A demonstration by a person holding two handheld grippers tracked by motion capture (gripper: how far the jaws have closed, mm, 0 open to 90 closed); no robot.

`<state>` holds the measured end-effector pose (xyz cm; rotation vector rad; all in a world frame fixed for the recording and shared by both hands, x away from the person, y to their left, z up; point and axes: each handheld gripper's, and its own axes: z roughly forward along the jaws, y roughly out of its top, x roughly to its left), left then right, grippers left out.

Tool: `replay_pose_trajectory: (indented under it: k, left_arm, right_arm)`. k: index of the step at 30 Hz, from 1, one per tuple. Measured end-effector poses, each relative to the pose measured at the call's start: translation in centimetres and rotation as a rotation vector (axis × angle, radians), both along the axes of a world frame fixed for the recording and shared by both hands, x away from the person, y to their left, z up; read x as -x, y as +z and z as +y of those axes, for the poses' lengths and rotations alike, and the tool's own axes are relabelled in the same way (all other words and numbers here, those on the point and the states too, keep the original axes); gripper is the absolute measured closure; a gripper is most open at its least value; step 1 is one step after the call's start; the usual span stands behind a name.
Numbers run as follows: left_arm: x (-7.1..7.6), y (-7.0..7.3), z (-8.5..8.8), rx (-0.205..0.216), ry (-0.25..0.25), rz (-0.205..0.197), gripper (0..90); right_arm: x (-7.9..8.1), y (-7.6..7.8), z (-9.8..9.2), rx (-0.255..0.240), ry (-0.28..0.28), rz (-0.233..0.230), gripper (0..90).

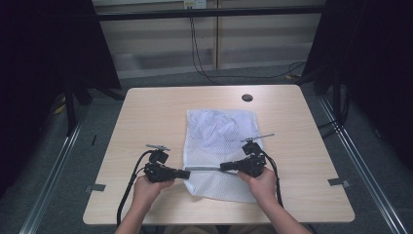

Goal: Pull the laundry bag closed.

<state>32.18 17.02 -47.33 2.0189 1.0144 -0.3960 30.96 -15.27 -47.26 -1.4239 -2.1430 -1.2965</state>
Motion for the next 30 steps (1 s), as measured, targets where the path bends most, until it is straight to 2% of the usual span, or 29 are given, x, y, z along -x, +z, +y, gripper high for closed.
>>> replay_pose_trajectory:
  k: [9,17,21,30]
  left_arm:
    - [0.05,0.0,-0.11,0.006,-0.002,0.004,88.4]
    - [0.03,-0.04,-0.14,-0.006,-0.003,-0.005,88.4]
    - [-0.02,-0.05,-0.01,0.005,-0.002,0.002,88.4]
    - [-0.04,-0.05,-0.02,-0.006,-0.008,-0.003,88.4]
  right_arm:
    - [0.03,0.05,-0.29,-0.005,-0.002,-0.001,87.1]
    - [0.08,0.13,-0.4,0.0,-0.005,-0.002,87.1]
    - [0.07,0.11,-0.82,-0.006,-0.012,0.001,87.1]
    - [0.17,0.08,-0.85,-0.001,-0.008,0.001,87.1]
